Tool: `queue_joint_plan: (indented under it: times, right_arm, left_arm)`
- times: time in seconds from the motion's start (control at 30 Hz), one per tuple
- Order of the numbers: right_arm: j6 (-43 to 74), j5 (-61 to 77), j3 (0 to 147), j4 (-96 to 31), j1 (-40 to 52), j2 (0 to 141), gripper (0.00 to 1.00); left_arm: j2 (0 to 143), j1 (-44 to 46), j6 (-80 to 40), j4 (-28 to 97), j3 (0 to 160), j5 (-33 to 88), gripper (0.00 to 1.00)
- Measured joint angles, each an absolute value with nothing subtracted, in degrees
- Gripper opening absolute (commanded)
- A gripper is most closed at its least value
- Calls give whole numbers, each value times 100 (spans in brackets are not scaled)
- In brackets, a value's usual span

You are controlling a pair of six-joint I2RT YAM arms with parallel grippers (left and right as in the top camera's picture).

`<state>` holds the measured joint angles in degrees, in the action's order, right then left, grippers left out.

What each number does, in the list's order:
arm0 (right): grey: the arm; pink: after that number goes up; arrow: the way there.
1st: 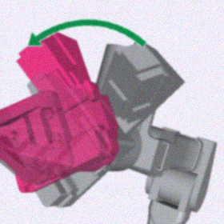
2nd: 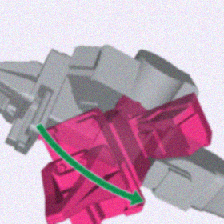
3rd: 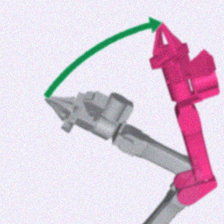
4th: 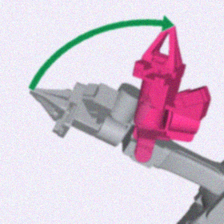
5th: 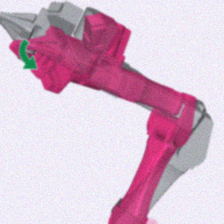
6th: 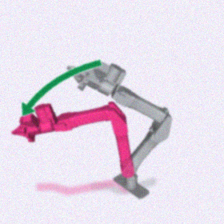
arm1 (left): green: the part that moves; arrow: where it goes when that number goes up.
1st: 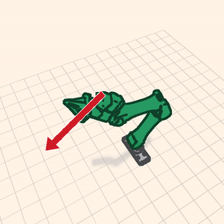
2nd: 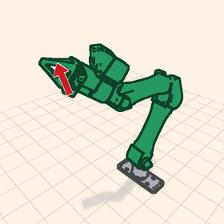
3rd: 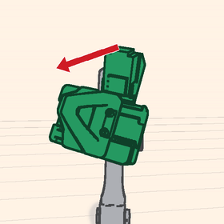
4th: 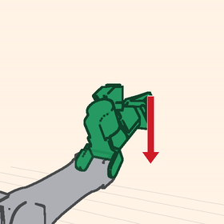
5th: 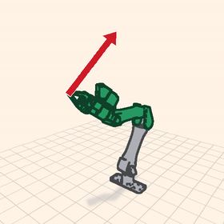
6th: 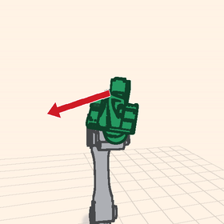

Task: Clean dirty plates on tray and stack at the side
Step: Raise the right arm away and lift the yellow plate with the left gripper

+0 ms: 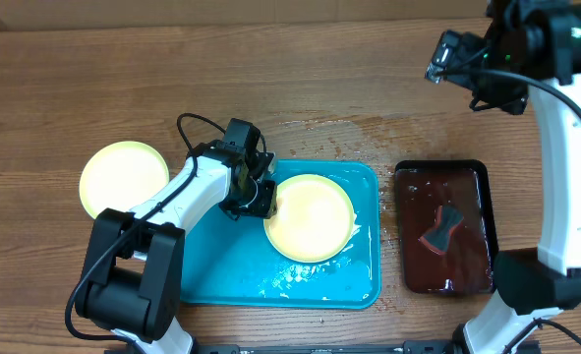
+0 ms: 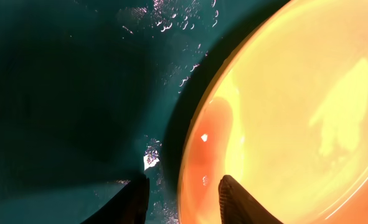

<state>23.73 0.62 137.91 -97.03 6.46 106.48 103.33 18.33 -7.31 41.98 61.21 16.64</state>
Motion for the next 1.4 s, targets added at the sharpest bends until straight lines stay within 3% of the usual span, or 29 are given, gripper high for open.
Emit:
queue_joint_plan:
  times: [0.03,0.1,0.17,0.2,0.23,0.27,0.3,0.33,0.37,0.4,0.43,0.5,0.53,0.57,0.6,0.67,0.7,0.73,0.77,1.0,1.17,1.3,1.37,1.4]
  right_arm:
    - [2349,176,13906,-9706,646,10597,97]
    - [2318,360,14088,-9714,646,10514,97]
    - [2276,532,14217,-9712,646,10460,97]
    - [2231,668,14263,-9712,646,10429,97]
    - [2187,770,14285,-9714,646,10412,97]
    - [2154,864,14289,-9710,646,10403,97]
    - [2115,963,14289,-9714,646,10398,97]
    - [2084,1068,14289,-9714,646,10398,97]
    - [2058,1160,14289,-9714,646,10398,97]
    - [2045,1221,14289,-9714,646,10398,97]
    - [2027,1275,14289,-9714,648,10398,97]
    - [1988,1380,14289,-9714,661,10398,96]
    - [1953,1426,14289,-9712,676,10398,95]
    - [1920,1485,14289,-9708,692,10398,94]
    - [1883,1516,14289,-9699,716,10398,93]
    - [1809,1610,14289,-9664,797,10398,93]
    - [1785,1634,14289,-9631,836,10398,92]
    - [1767,1653,14289,-9594,871,10398,91]
    - [1752,1667,14289,-9553,906,10398,89]
    - [1643,1728,14289,-9292,1044,10374,66]
    - [1570,1752,14289,-9094,1055,10145,63]
    - [1472,1664,14291,-9021,1057,9992,47]
    - [1417,1542,14293,-9006,1055,9979,29]
    - [1420,1444,14293,-9006,1059,9979,25]
  left_arm:
    - [10333,1833,-703,4204,6121,1680,87]
    - [10333,1833,-711,4217,6121,1702,85]
    - [10331,1833,-720,4217,6123,1741,49]
    - [10333,1833,-709,4215,6121,1741,37]
    - [10344,1833,-711,4219,6119,1741,39]
    - [10344,1833,-701,4215,6117,1741,53]
    - [10344,1833,-685,4211,6117,1743,75]
    - [10344,1833,-672,4209,6117,1739,80]
    - [10346,1833,-698,4206,6117,1739,72]
    - [10346,1833,-725,4202,6117,1765,49]
    - [10346,1833,-722,4189,6117,1763,42]
    - [10353,1828,-727,4163,6117,1758,59]
    - [10353,1826,-749,4143,6117,1758,62]
    - [10353,1826,-770,4121,6117,1758,56]
    - [10355,1826,-768,4101,6117,1758,29]
    - [10381,1826,-792,4064,6117,1761,29]
    - [10407,1826,-799,4047,6117,1758,23]
    - [10442,1826,-823,4025,6117,1758,9]
    - [10501,1826,-834,4016,6117,1765,4]
    - [10606,1754,-906,3992,6123,1925,4]
    - [10676,1752,-906,4158,6246,2001,4]
    - [10711,1754,-906,4421,6407,2001,4]
    - [10711,1754,-906,4539,6517,1997,4]
    - [10711,1752,-906,4578,6576,1994,4]
